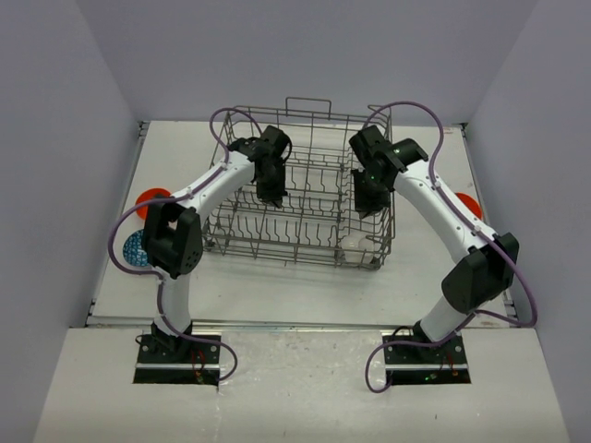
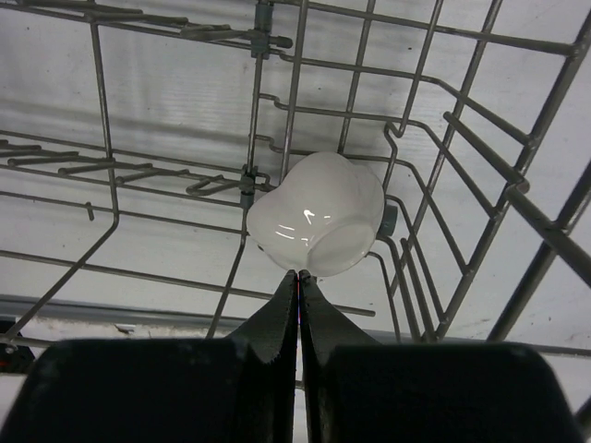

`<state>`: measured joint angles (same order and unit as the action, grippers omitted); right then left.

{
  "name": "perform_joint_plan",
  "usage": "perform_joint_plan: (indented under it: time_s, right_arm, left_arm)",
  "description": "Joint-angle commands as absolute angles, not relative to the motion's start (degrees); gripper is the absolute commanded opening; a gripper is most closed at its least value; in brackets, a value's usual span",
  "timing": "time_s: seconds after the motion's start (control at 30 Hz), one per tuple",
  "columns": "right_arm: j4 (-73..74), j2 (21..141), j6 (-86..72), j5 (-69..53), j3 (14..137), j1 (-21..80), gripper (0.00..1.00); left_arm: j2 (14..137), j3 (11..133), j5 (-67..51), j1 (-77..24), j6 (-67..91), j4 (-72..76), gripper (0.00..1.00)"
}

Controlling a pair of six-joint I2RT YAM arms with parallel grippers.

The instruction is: Unload the bowls from the dish rack

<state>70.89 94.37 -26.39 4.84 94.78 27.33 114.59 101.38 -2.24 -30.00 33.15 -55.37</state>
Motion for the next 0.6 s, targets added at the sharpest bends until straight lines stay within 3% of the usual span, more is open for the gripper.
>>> perform_joint_plan:
  time_s: [0.0,0.57]
  right_arm:
    - [71.9,95.1,-27.1,4.6,96.9,28.8,0.0]
    - [73.8,97.1,-29.8,10.9,92.3,31.1,0.0]
  left_arm:
    - [115.6,101.5,-3.1,-29.4,31.6,-54.7,0.0]
    - [115.0,100.2,-2.5,-29.4,31.1,-54.9,0.0]
